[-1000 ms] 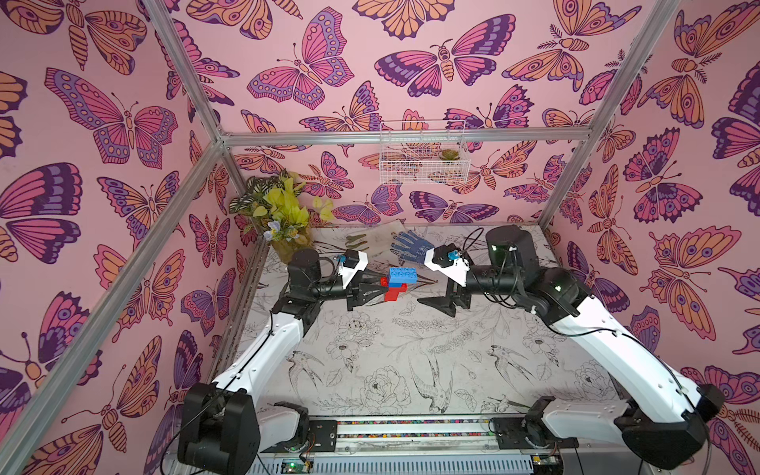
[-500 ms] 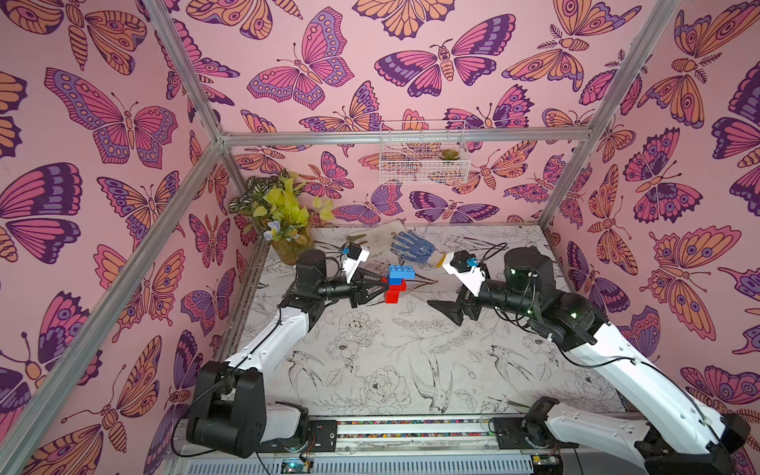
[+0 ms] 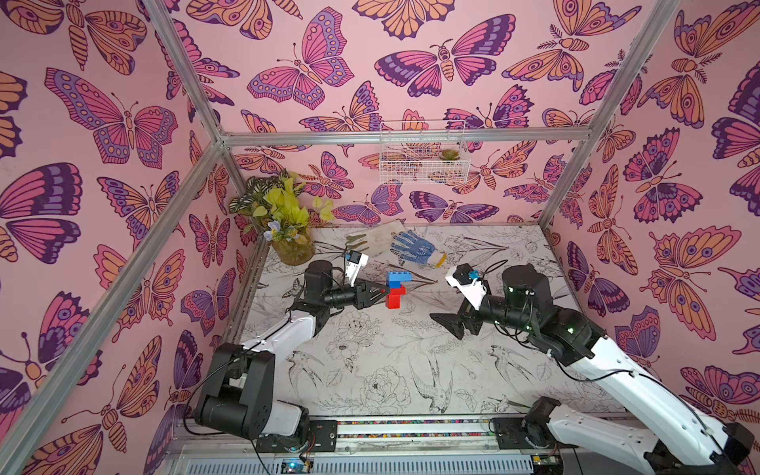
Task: Assemble the letter f with lego
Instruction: Place the lego brick at the center of the board.
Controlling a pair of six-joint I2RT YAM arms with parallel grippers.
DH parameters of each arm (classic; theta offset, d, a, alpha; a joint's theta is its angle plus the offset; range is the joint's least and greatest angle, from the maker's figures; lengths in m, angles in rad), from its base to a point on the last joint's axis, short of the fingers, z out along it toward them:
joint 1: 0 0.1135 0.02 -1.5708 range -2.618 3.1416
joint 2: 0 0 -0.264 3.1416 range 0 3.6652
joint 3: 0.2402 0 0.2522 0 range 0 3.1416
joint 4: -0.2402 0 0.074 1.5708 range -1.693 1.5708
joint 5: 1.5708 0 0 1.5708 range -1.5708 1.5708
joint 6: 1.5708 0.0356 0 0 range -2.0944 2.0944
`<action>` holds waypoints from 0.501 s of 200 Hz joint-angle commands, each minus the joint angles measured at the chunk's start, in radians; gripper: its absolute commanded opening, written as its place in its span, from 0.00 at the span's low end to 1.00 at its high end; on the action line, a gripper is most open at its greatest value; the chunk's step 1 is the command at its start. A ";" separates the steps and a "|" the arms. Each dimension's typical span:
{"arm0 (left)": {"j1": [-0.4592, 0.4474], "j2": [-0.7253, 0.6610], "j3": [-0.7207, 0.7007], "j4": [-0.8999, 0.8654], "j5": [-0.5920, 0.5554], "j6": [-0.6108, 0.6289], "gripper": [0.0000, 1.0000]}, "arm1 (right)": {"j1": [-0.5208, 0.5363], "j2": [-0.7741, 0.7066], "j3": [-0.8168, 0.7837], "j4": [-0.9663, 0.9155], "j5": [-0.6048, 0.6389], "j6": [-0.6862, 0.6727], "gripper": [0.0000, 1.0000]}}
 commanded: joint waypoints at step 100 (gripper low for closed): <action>-0.005 0.407 -0.128 0.716 -0.120 -0.530 0.16 | 0.010 -0.054 -0.081 0.027 -0.001 0.048 0.99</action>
